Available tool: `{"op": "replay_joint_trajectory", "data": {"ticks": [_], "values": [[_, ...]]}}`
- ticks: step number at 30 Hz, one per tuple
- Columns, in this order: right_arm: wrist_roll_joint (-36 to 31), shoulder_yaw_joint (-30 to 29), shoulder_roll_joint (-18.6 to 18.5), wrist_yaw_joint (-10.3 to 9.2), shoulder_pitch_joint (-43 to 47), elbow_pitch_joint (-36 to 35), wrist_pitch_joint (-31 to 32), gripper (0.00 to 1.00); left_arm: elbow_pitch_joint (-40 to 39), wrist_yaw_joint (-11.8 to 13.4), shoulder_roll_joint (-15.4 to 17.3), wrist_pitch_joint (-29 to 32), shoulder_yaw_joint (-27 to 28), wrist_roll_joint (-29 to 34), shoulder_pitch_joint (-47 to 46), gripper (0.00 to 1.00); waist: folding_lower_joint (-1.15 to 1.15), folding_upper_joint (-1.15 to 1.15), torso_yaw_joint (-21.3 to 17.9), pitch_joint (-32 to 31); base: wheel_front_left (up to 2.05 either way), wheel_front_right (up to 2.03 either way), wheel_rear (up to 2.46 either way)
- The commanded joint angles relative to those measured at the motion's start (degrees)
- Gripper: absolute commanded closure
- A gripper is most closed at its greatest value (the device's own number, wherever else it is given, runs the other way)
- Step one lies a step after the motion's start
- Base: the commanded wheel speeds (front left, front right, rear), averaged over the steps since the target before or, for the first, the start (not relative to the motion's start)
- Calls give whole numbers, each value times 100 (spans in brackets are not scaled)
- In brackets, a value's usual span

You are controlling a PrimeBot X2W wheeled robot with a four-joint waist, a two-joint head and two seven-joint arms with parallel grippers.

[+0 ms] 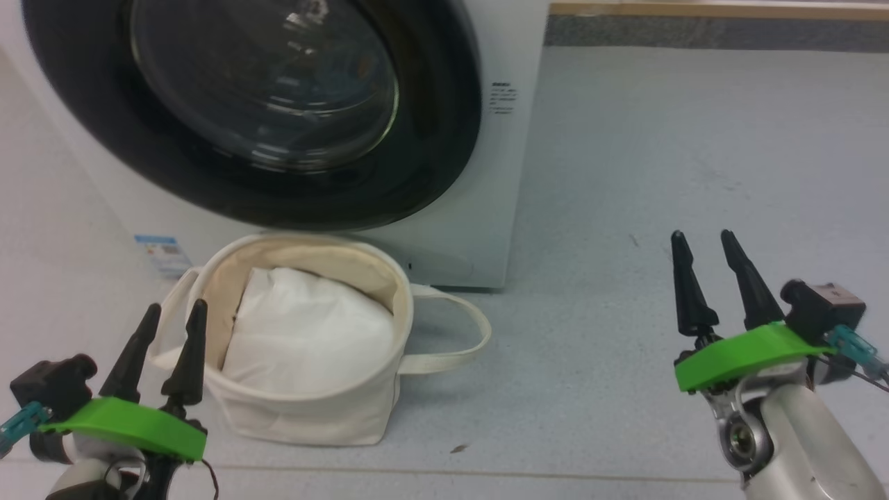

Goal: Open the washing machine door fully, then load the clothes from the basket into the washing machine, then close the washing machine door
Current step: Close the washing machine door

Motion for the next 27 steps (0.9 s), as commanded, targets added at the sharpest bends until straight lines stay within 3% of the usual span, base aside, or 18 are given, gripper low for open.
{"op": "replay_joint_trajectory", "data": {"ticks": [1, 27], "values": [[44, 10, 21, -1, -30, -265, -28, 0, -219, -33, 247, -69, 242, -30, -176, 0, 2, 0, -242, -199, 0, 0, 0], [-2, -86, 98, -1, 459, -462, -28, 0, -287, -33, 201, -69, 198, 63, -160, 0, 2, 0, -102, -327, 0, 0, 0]]}}
